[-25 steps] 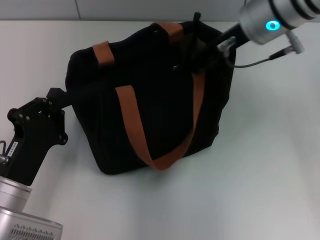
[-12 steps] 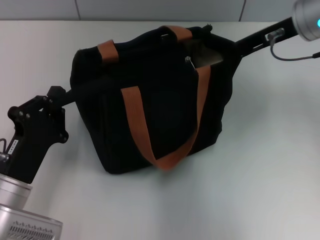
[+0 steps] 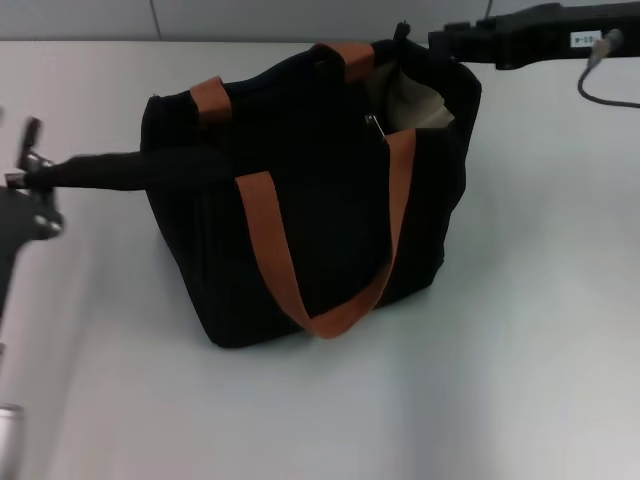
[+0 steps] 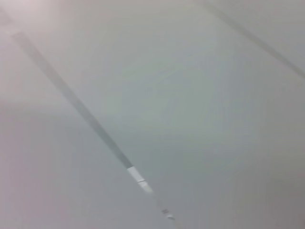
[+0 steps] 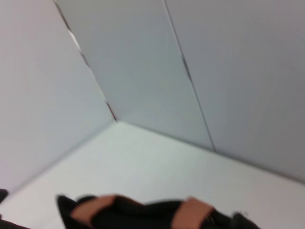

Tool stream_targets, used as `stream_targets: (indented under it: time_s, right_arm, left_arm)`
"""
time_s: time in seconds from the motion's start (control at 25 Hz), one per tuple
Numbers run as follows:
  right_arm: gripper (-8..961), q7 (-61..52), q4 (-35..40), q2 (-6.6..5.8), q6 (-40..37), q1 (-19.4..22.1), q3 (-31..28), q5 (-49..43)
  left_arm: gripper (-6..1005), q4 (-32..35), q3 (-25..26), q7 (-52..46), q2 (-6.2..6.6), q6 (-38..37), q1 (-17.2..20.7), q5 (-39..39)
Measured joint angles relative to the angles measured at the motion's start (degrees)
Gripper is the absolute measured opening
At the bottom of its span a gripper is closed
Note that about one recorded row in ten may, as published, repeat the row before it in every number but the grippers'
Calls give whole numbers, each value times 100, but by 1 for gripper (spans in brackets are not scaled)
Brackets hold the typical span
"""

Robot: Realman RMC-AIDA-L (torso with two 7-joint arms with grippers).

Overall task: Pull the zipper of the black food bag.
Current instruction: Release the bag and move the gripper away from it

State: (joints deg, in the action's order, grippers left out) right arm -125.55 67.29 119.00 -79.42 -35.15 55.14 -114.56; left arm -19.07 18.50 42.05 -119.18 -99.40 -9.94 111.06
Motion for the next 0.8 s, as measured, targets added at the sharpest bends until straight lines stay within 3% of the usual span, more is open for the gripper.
stream_targets:
  time_s: [0.16,0.2,0.24,0.28,0.48,0.52,0.64,0.8]
  right_arm:
    - [235,843,-25,10,-42,426,-6,825]
    - [268,1121,-52,14,-75,540,-8,1041]
    - [301,1647,-176,20,-239,697,-9,1423]
    - [333,1647,-176,20,-239,697,-9,1423]
    - [458,2735,-485,18,-880,1042,-22,2166]
    - [471,2838,-503,22,-938,1090,-24,2210]
    - [523,3056,-642,28,-1054,1166,-61,2249]
    - [625,3077,-735,21,-1147,1169,-65,2272]
  left_arm:
    - [226,24,519,-1059,18,-78,36,3]
    - [328,71,652,-1502,34,-84,39,8]
    - [430,339,863,-2538,80,-129,40,20]
    - [454,339,863,-2538,80,-129,40,20]
    - [577,1991,893,-6027,123,-510,-220,51]
    - [601,2086,870,-6225,123,-530,-240,56]
    - [675,2575,497,-7077,102,-715,-354,127]
    - [759,2974,-525,-6835,67,-842,-329,203]
